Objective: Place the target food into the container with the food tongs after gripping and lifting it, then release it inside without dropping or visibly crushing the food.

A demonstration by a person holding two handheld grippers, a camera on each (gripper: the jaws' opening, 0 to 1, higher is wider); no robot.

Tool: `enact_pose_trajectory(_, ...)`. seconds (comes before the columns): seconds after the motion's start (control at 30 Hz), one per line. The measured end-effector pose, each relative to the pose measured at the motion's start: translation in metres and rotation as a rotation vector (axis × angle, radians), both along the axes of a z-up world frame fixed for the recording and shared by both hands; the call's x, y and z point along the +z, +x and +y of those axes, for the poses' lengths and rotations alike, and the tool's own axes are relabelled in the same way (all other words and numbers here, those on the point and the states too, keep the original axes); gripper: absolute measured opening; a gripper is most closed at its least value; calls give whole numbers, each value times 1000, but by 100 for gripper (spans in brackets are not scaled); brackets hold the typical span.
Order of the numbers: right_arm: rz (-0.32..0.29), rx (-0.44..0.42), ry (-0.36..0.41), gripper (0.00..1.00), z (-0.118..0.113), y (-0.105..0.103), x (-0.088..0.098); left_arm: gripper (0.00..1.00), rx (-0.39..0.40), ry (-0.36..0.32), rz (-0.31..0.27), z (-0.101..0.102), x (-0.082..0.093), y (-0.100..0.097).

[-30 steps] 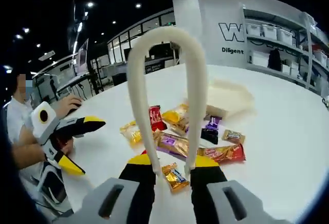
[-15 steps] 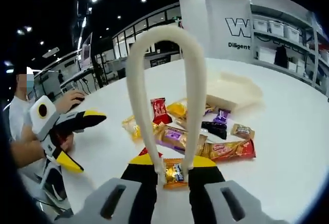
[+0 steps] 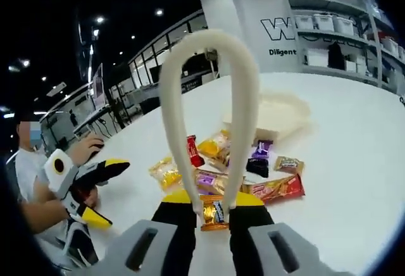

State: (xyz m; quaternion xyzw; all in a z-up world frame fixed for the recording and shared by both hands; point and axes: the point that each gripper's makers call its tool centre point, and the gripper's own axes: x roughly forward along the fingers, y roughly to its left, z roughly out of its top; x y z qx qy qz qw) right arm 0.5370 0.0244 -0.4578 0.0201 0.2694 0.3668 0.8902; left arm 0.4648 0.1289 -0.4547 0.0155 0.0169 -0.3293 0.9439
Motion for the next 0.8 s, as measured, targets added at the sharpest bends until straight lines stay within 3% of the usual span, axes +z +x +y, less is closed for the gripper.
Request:
enact_pose_trajectory(0.37, -62, -26, -12, 13, -2, 38, 38, 63, -15, -3, -1, -3, 0, -3)
enact_pose_trajectory(0.8, -88, -58, -9, 14, 4, 104, 54, 63, -17, 2, -20, -6, 3, -4)
